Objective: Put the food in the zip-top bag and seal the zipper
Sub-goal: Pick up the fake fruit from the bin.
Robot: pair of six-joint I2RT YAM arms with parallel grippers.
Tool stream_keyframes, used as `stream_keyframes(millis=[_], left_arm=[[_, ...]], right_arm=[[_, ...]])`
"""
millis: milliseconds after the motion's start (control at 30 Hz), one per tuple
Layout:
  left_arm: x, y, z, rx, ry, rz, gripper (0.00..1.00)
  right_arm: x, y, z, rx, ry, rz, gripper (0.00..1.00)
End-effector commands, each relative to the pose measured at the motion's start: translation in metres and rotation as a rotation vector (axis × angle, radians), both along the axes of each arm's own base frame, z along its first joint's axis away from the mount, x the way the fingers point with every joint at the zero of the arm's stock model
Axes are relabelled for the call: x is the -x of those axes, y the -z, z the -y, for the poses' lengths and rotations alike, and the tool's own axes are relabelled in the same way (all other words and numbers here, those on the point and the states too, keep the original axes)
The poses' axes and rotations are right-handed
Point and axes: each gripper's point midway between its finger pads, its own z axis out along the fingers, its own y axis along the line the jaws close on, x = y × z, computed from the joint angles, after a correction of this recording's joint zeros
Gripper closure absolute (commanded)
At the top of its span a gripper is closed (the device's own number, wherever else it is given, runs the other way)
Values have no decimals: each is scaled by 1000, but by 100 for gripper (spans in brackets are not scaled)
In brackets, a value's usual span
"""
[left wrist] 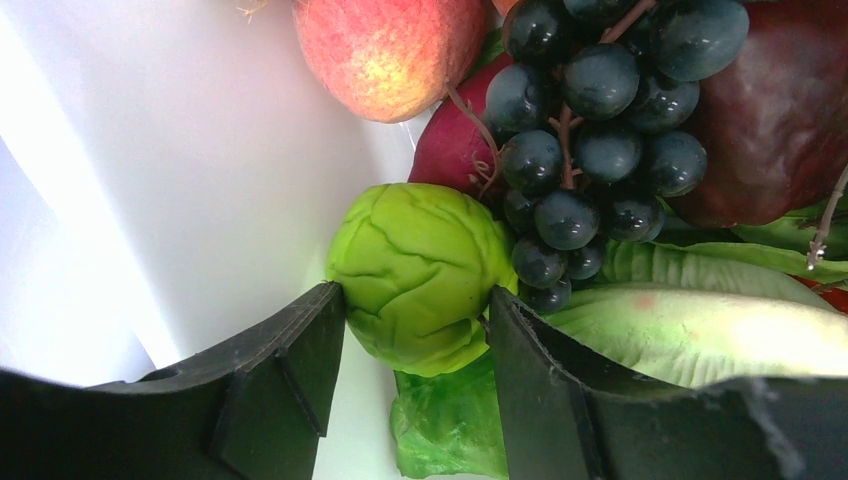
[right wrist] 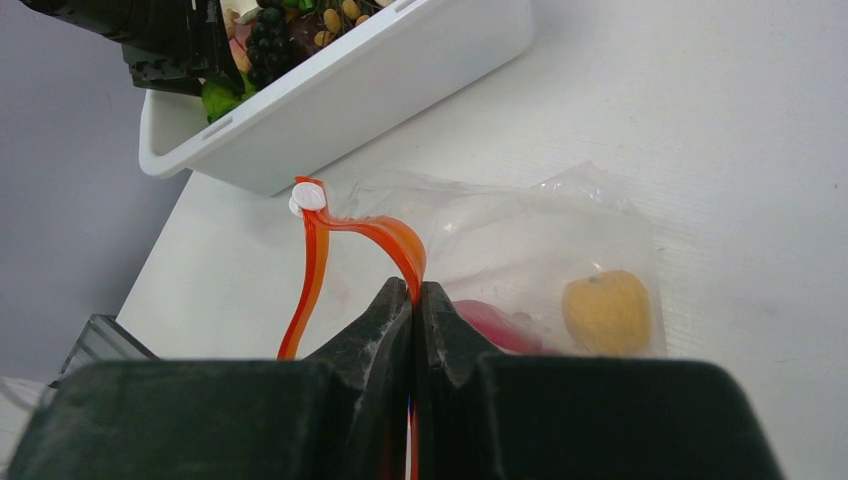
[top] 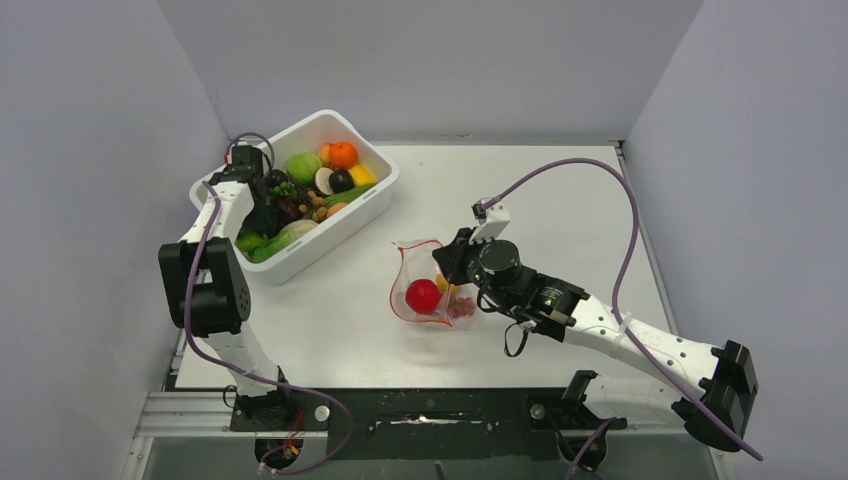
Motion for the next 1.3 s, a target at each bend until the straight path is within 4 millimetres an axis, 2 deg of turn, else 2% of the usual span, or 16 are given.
stream_keyframes(millis=[0,200,533,800,1033,1267], left_arm=[[-18,-25,9,26,20,99,53],[-17,-40,8,6,17,133,55],[-27,-81,10,-48,15,231,57],[-28,-103,15,-73,21,290,59],[-29,-114,40,1,74,367,59],[-24,-120,55,53,103,414,60]], right_arm=[[-4,-32,-1,-76,16,66,100],[-4,-31,-3,-77,12,62,100],[-4,-30,-6,-78,6,59,100],[-4,-30,-6,-77,4,59,100],[-5,-28,-8,-71,2,56,100],[-6,-27,-7,-68,11,51,100]])
